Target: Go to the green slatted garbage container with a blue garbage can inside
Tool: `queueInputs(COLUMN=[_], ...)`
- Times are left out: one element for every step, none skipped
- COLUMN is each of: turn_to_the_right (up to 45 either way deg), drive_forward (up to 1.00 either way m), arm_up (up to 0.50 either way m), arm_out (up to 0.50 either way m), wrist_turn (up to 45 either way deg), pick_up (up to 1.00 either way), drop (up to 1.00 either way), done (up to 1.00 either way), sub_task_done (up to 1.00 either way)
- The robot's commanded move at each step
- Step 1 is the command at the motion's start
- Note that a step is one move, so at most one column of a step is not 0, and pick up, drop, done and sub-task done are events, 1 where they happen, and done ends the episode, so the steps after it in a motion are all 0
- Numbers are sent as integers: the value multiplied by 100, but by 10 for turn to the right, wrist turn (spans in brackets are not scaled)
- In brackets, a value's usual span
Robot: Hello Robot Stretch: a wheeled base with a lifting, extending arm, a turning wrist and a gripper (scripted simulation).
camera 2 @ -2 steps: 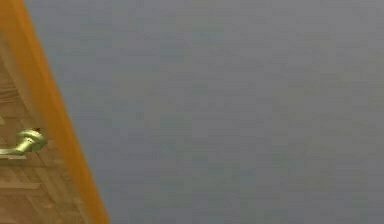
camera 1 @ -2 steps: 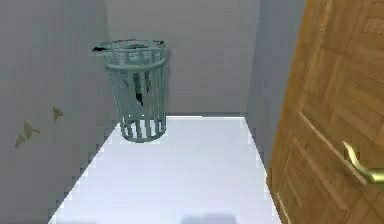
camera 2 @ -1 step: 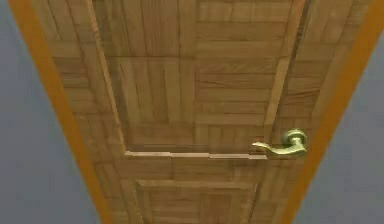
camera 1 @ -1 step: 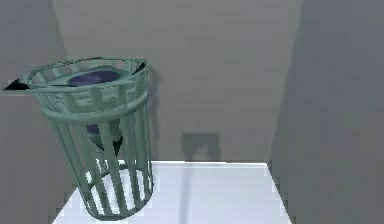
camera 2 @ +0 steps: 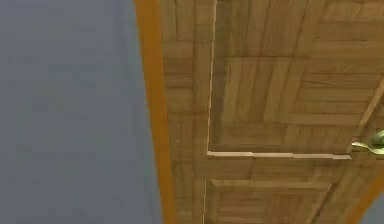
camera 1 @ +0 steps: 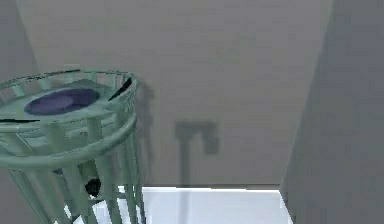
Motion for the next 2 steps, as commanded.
queueInputs(turn_to_the_right=[-300,0], drive_forward=[0,0], arm_up=[0,0], arm_out=[0,0], wrist_turn=[0,0], pick_up=[0,0], drop=[0,0], done=[0,100], sub_task_done=[0,0])
